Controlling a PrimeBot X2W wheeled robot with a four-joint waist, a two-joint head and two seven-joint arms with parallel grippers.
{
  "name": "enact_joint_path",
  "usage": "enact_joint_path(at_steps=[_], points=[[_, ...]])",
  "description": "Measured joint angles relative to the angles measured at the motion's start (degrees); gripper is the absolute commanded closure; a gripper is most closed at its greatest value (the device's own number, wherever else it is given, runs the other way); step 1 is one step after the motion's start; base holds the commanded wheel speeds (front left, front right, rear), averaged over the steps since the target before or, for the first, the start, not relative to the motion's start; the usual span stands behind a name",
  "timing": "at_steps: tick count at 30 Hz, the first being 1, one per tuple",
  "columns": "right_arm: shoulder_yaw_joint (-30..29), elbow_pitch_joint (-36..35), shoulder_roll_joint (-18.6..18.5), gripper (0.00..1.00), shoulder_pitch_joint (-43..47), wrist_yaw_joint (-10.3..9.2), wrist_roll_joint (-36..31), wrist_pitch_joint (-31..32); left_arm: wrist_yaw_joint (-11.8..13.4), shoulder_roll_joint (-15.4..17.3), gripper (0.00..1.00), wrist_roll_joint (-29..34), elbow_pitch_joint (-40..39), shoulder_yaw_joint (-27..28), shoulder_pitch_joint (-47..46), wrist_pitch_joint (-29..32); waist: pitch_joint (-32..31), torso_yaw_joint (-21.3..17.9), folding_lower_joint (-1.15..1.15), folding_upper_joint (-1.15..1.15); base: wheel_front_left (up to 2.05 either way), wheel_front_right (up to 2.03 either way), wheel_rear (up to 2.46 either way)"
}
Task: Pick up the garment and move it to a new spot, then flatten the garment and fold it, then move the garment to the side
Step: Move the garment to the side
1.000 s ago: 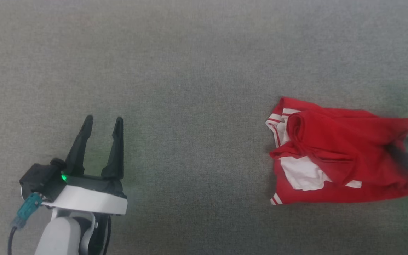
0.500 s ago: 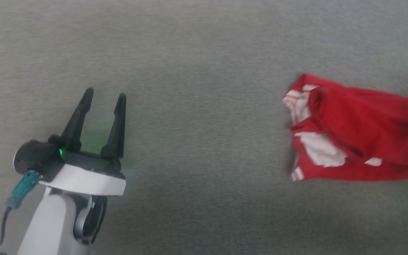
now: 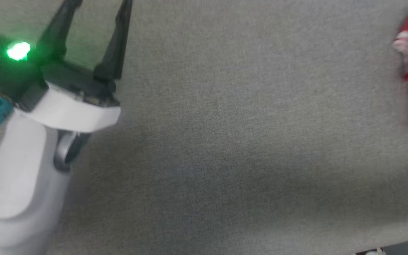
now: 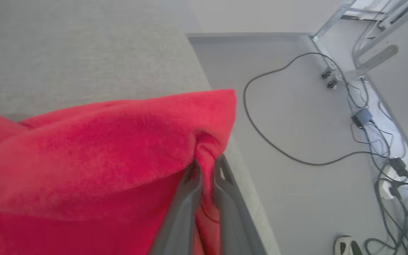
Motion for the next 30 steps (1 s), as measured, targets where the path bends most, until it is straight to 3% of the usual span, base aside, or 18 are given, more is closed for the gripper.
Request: enact_joint_path(at_steps=[6,17,18,19,20,26,30], points=[[-2.79,11.57,-0.82,1.0,-10.29,0.0,-6.84,-7.92,0.0,2.45,0.0,0.03,-0.18,-2.89,-7.58,0.0,5.24,-0.54,0.0,0.0,0.0,0.0,0.0],[1.45,25.5,1.25,0.97,-19.35,0.0,-11.04,-16.59,0.0,2.44,0.0,-0.25,1.02,-3.44,-10.48,-0.01,7.35,-0.3,0.0,0.0,0.0,0.0,0.0],[1.9,26.47,1.2,0.55,-19.64,-0.01,-11.38,-17.23,0.0,2.26,0.0,-0.25,1.15,-3.32,-10.23,-0.01,7.02,-0.3,0.0,0.0,0.0,0.0,0.0],[2.42,27.22,1.07,0.06,-19.8,0.0,-11.61,-18.07,0.0,2.08,0.0,-0.25,1.32,-3.14,-9.77,-0.01,6.61,-0.29,0.0,0.0,0.0,0.0,0.0],[2.9,28.07,0.86,0.0,-20.04,0.0,-11.79,-18.6,0.0,1.75,0.0,-0.27,1.54,-3.01,-9.18,-0.01,6.11,-0.26,0.0,0.0,0.0,0.0,0.0],[7.22,29.3,-0.38,0.0,-19.98,-0.01,-11.63,-21.74,0.0,-1.07,0.0,-0.53,3.04,-1.56,-3.95,0.0,1.45,0.45,0.0,0.0,0.0,0.0,0.0],[12.68,27.21,1.14,0.0,-17.13,0.0,-10.51,-23.49,0.0,-2.81,0.0,-0.53,4.3,-0.25,2.03,-0.01,-2.95,1.42,0.0,0.0,0.0,0.0,0.0]])
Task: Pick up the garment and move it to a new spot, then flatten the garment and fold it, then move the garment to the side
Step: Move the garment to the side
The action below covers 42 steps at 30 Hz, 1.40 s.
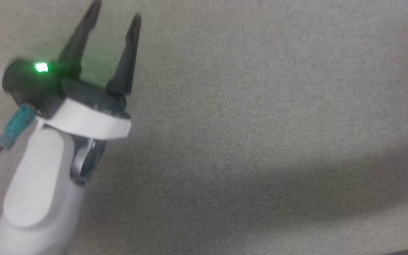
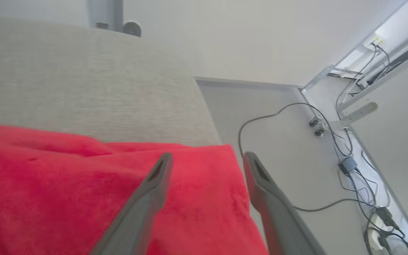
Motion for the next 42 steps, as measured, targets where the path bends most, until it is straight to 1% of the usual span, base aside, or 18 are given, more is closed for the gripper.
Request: enact_joint_path(at_steps=[3,7,12,17,20,25,33,37,42], points=[[4.02,-2.26,2.36,0.0,3.15,0.0,0.51,-1.08,0.0,-1.34,0.0,0.01,0.47,2.12,4.81,0.01,-3.74,0.89,0.0,0.0,0.0,0.0,0.0],[7.49,-5.75,5.97,0.0,8.25,-0.01,2.26,-2.67,0.0,-3.28,0.0,-0.54,1.58,4.45,11.59,0.01,-8.82,2.38,0.0,0.0,0.0,0.0,0.0],[11.4,-9.39,10.42,0.0,15.56,-0.01,3.64,-4.22,0.0,-4.32,0.0,-0.91,3.78,6.8,18.89,0.0,-14.8,4.62,0.0,0.0,0.0,0.0,0.0],[13.39,-12.28,14.59,0.0,20.81,0.0,4.63,-6.58,0.0,-5.54,0.0,-1.21,5.59,8.99,25.46,0.01,-20.26,6.73,0.0,0.0,0.0,0.0,0.0],[14.52,-14.4,15.68,0.0,24.45,0.0,5.16,-7.9,0.0,-6.06,0.0,-1.54,6.68,9.16,27.99,0.01,-23.07,8.16,0.0,0.0,0.0,0.0,0.0],[14.63,-17.86,16.24,0.0,29.19,-0.01,5.73,-9.23,0.0,-6.68,0.0,-1.98,7.1,10.24,30.99,0.01,-26.49,10.07,0.0,0.0,0.0,0.0,0.0],[11.85,-25.44,18.56,0.0,37.41,-0.01,6.26,-10.54,0.0,-7.17,0.0,-1.74,6.3,11.88,36.42,0.0,-32.47,12.52,0.0,0.0,0.0,0.0,0.0],[10.84,-29.52,19.39,0.0,40.53,-0.01,6.49,-10.59,0.0,-6.82,0.0,-1.65,4.64,11.9,37.68,0.0,-33.98,13.25,0.0,0.0,0.0,0.0,0.0],[8.86,-34.79,20.02,0.0,43.89,-0.01,6.44,-9.77,0.0,-6.55,0.0,-2.49,2.57,13.79,39.88,0.0,-34.65,12.96,0.0,0.0,0.0,0.0,0.0]])
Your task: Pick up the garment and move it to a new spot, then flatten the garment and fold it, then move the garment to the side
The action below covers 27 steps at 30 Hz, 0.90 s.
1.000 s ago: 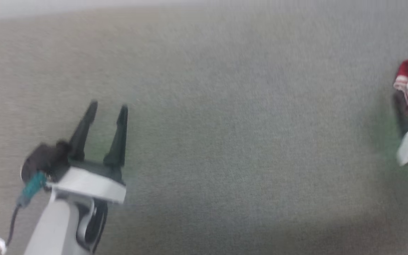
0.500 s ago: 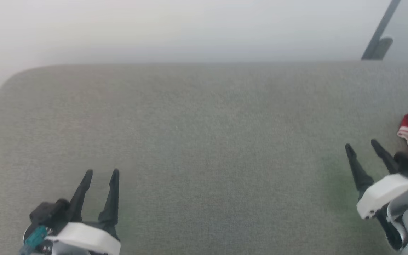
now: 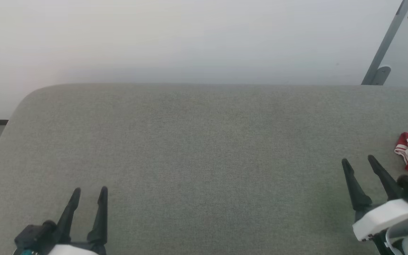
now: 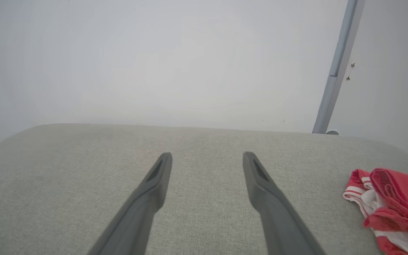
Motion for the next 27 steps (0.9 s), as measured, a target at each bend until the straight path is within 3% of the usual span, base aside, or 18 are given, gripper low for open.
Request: enact_joint_path(at_steps=[12,27], points=[[-9.04,-10.94,3.69,0.0,8.75,-0.01,-2.02,3.45,0.0,-1.42,0.0,1.44,-5.84,1.99,6.32,0.01,-0.83,0.41,0.0,0.0,0.0,0.0,0.0],[-11.92,-16.16,6.68,0.0,11.62,-0.01,-3.37,5.9,0.0,-1.7,0.0,1.57,-6.47,2.77,6.28,0.01,-0.5,0.96,0.0,0.0,0.0,0.0,0.0]])
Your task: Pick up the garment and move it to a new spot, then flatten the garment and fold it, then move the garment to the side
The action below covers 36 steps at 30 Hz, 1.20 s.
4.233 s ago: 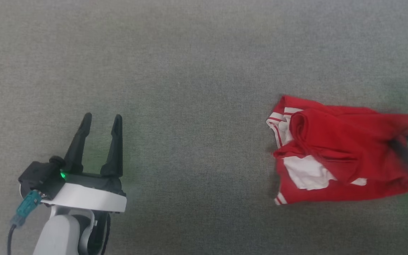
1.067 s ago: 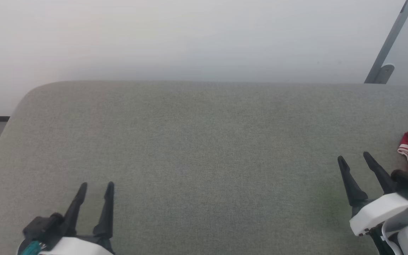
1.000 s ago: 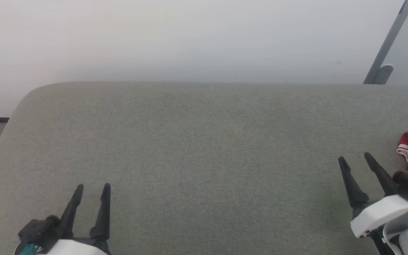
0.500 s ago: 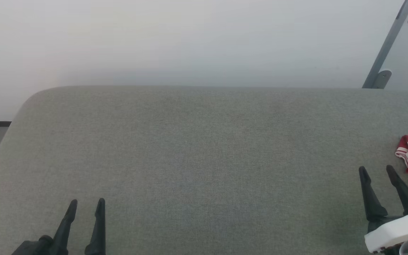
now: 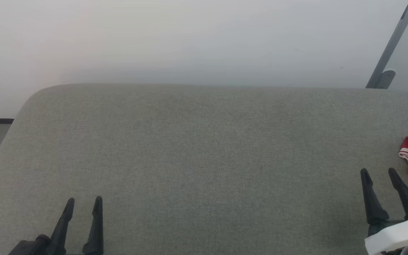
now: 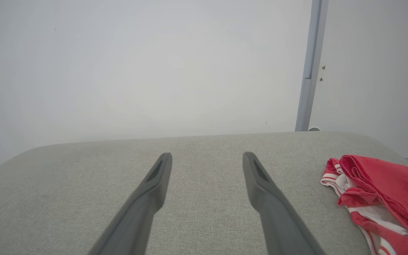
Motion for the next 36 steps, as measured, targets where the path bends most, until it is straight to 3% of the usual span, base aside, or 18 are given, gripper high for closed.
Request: enact_joint_path(at_steps=[17,18,23,36], points=[[0.93,-0.25,0.56,0.0,0.28,0.0,0.29,0.57,0.0,-0.75,0.0,1.42,0.42,1.2,0.0,0.0,0.65,-0.58,0.0,0.0,0.0,0.0,0.0],[1.09,-0.27,0.56,1.0,0.27,0.0,0.29,0.58,-0.01,-1.16,1.0,2.15,-0.23,2.21,-0.04,0.0,0.8,-0.61,0.0,0.0,0.0,0.0,0.0],[1.38,2.25,1.77,1.0,1.18,0.0,0.4,0.59,0.01,-2.07,1.0,1.81,2.22,1.86,0.62,0.19,0.85,-0.66,0.0,0.0,0.0,0.0,0.0],[0.94,3.98,3.18,1.0,0.1,0.0,11.85,2.88,0.01,-2.68,1.0,-10.55,4.42,1.74,-1.31,3.45,0.92,-1.11,0.0,0.0,0.0,0.0,0.0]])
